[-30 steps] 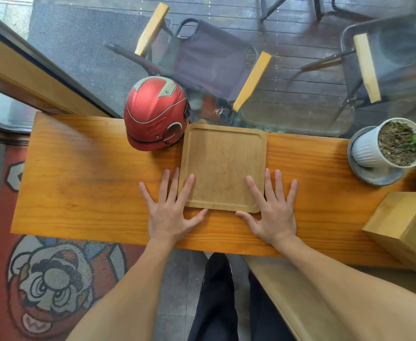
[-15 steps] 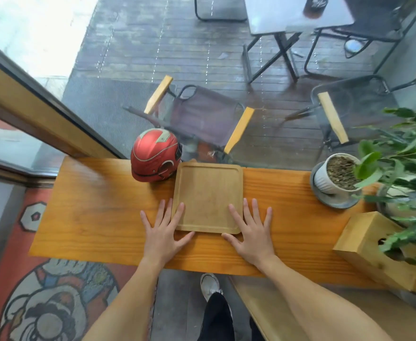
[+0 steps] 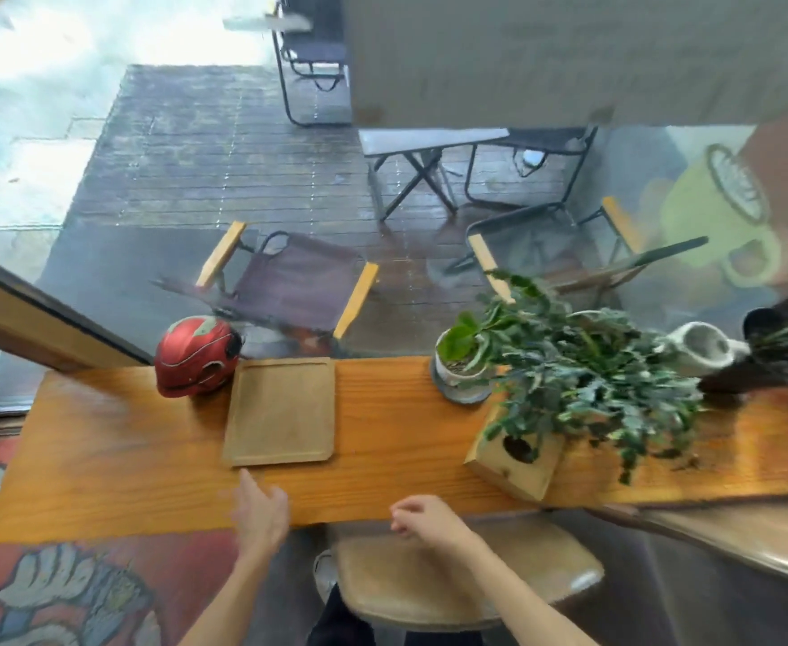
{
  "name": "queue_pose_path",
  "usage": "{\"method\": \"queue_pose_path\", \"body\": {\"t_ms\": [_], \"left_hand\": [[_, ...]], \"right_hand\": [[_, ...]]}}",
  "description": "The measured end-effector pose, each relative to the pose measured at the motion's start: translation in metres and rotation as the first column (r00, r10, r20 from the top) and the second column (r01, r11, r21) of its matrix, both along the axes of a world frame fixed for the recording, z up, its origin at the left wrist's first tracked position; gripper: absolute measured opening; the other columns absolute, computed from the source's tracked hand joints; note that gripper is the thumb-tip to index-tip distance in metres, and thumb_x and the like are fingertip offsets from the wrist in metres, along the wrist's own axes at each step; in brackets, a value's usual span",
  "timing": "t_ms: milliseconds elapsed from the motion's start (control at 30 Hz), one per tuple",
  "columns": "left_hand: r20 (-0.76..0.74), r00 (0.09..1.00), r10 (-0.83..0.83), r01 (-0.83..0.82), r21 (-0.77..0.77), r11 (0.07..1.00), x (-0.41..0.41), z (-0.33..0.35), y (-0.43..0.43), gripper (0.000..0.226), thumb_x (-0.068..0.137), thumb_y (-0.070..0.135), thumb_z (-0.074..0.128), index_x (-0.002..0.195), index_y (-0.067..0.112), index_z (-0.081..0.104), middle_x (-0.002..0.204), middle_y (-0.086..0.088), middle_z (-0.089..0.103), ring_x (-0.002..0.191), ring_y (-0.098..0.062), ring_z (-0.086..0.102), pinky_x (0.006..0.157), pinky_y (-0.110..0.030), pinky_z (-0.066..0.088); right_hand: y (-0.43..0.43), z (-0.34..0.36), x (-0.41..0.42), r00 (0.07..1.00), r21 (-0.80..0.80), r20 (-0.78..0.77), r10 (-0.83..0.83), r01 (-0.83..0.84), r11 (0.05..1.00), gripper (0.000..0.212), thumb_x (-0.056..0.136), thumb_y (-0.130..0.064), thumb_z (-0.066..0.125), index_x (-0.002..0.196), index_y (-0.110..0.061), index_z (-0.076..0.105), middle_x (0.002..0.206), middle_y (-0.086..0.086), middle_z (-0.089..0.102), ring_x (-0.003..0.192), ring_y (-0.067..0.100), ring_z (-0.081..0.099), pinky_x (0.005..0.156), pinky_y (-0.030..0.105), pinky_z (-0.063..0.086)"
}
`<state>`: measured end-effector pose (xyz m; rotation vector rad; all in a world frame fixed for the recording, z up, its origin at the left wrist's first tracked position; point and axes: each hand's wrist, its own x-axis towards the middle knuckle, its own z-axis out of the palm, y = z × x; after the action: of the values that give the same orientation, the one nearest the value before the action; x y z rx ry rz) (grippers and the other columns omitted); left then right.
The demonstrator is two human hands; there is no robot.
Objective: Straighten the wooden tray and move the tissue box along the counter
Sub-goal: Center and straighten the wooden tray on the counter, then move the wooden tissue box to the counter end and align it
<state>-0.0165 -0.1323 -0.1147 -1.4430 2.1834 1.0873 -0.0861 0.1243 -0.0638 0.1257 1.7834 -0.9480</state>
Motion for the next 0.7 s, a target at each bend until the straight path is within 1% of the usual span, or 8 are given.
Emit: {"method": "queue_pose_path", "body": {"t_ms": [67,133,200,300,433,533,600,700], "left_hand": [[0.021,0.996,-0.084,0.082,0.089,0.993,-0.013,0.013,0.049,0.059,0.099,0.02,0.043,0.154,0.008,0.026,0.154,-0.018,0.04,0.139,-0.037,0.041,0.113,-0.045,0.033],[0.033,0.974,-0.223,0.215,0.161,0.963,-0.033,0.026,0.095,0.041,0.102,0.021,0.038,0.138,0.005,0.05,0.14,-0.018,0.056,0.127,-0.035,0.052,0.104,-0.039,0.04],[0.02,0.938,-0.347,0.336,0.2,0.92,-0.054,0.036,0.135,0.034,0.104,0.02,0.035,0.114,0.003,0.062,0.129,-0.02,0.062,0.117,-0.035,0.057,0.099,-0.039,0.043],[0.007,0.917,-0.399,0.386,0.239,0.891,-0.083,0.039,0.185,0.039,0.104,0.023,0.033,0.123,0.001,0.059,0.134,-0.017,0.059,0.122,-0.034,0.054,0.096,-0.036,0.042],[-0.057,0.913,-0.404,0.401,0.312,0.861,-0.122,0.032,0.234,0.041,0.105,0.025,0.035,0.134,0.001,0.053,0.138,-0.017,0.057,0.125,-0.035,0.053,0.095,-0.038,0.043],[-0.123,0.921,-0.371,0.387,0.414,0.824,-0.14,0.032,0.262,0.046,0.106,0.026,0.036,0.147,0.005,0.04,0.15,-0.011,0.047,0.139,-0.033,0.042,0.105,-0.036,0.036],[-0.118,0.922,-0.368,0.371,0.538,0.757,-0.141,0.039,0.277,0.047,0.107,0.024,0.037,0.149,0.004,0.032,0.146,-0.005,0.042,0.141,-0.029,0.038,0.098,-0.03,0.034],[-0.079,0.92,-0.385,0.354,0.591,0.725,-0.13,0.046,0.283,0.057,0.103,0.028,0.048,0.148,-0.002,0.03,0.148,-0.014,0.045,0.135,-0.028,0.047,0.099,-0.031,0.04]], "right_hand": [[0.038,0.014,-0.006,0.985,0.064,-0.141,-0.104,0.114,0.991,0.025,0.097,-0.018,0.056,0.114,-0.009,0.072,0.106,0.004,0.074,0.088,0.009,0.065,0.075,0.014,0.051],[0.079,0.018,-0.015,0.923,0.161,-0.32,-0.213,0.274,0.948,0.022,0.098,-0.018,0.055,0.11,-0.016,0.073,0.109,-0.001,0.072,0.102,0.014,0.064,0.083,0.022,0.048],[0.119,0.015,-0.027,0.828,0.243,-0.444,-0.343,0.48,0.843,0.023,0.099,-0.017,0.051,0.111,-0.018,0.071,0.116,0.003,0.07,0.113,0.024,0.062,0.09,0.032,0.048],[0.164,0.01,-0.04,0.751,0.319,-0.486,-0.448,0.629,0.709,0.025,0.1,-0.018,0.048,0.116,-0.013,0.067,0.125,0.013,0.065,0.116,0.034,0.06,0.094,0.039,0.049],[0.201,0.0,-0.052,0.699,0.262,-0.368,-0.614,0.711,0.653,0.042,0.099,-0.028,0.053,0.134,-0.005,0.058,0.138,0.017,0.059,0.127,0.035,0.054,0.104,0.039,0.044],[0.215,-0.006,-0.062,0.664,0.144,-0.115,-0.739,0.747,0.649,0.063,0.095,-0.031,0.063,0.15,-0.011,0.039,0.152,0.007,0.045,0.14,0.03,0.043,0.114,0.042,0.039],[0.212,-0.01,-0.065,0.629,0.078,0.078,-0.774,0.77,0.634,0.07,0.093,-0.038,0.066,0.152,-0.018,0.035,0.152,0.003,0.043,0.14,0.031,0.043,0.108,0.044,0.045],[0.206,-0.028,-0.063,0.644,0.028,0.149,-0.75,0.755,0.655,0.08,0.079,-0.054,0.069,0.15,-0.032,0.041,0.154,0.001,0.045,0.136,0.03,0.048,0.091,0.042,0.051]]}}
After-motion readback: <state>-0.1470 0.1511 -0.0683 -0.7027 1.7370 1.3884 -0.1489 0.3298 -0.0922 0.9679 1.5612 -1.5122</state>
